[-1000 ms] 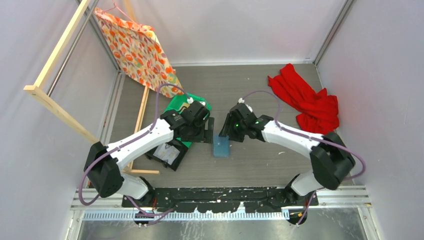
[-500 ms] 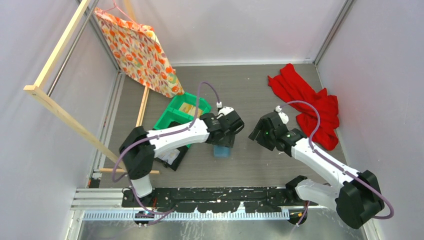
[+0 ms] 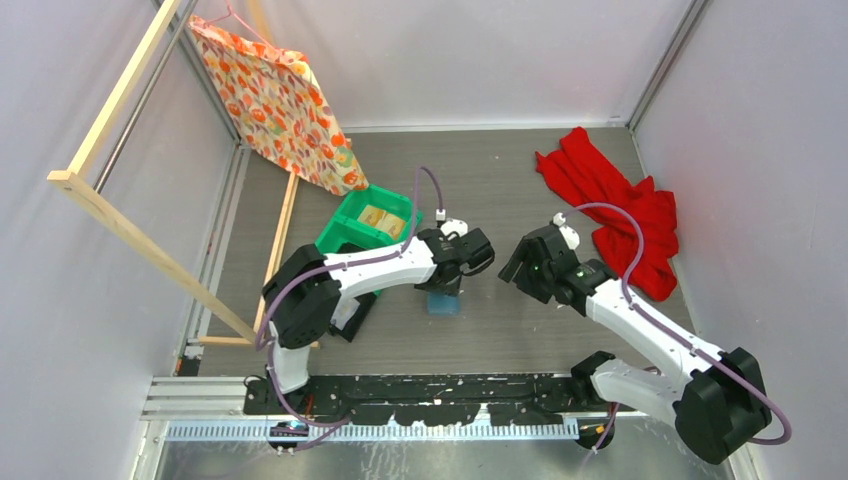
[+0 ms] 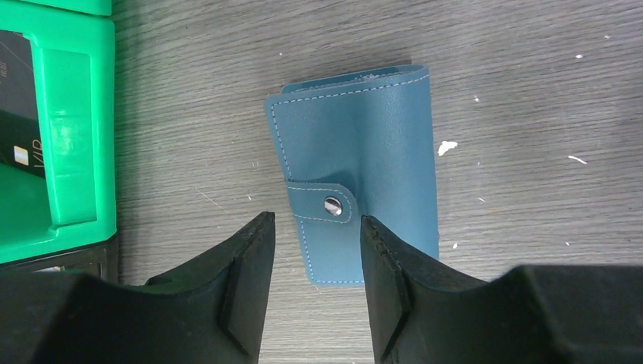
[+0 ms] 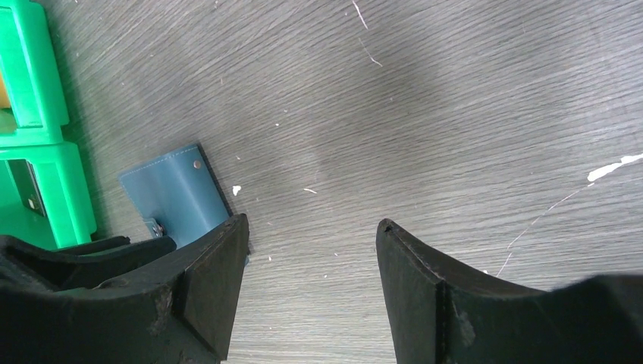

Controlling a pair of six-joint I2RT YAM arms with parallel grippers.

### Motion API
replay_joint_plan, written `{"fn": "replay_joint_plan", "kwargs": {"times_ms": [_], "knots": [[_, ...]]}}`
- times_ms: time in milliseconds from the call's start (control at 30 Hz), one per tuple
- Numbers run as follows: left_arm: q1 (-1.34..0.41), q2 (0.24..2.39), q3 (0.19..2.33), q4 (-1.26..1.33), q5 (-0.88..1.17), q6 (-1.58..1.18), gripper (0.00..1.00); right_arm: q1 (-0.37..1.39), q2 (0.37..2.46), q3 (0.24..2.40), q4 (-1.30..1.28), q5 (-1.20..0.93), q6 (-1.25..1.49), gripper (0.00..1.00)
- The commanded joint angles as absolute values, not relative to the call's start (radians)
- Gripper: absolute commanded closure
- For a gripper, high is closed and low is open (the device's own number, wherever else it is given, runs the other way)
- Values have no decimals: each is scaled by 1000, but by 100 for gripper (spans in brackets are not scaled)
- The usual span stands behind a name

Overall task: Take the credit cards out of the card holder
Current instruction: Open the card holder at the corner of the board.

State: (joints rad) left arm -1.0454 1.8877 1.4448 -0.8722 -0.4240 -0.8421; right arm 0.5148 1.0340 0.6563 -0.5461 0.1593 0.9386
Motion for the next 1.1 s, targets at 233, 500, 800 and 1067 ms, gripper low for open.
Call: {"fn": "replay_joint_plan", "kwargs": {"times_ms": [233,500,800,1067], "knots": [[-1049,1946,1513,-890,-497,-855,54,512,1073,637,-483,133,950,33],[-1049,1957,1519,-891,-492,-864,76,512,1077,642,-481,119,950,33],[-1049,1920,1503,-898,-495,-857,95,512,1097,600,-287,-112,904,26],[-1009,1778,1406,-762,-305,-787,100,511,1195,534,-30,-354,941,13]]}}
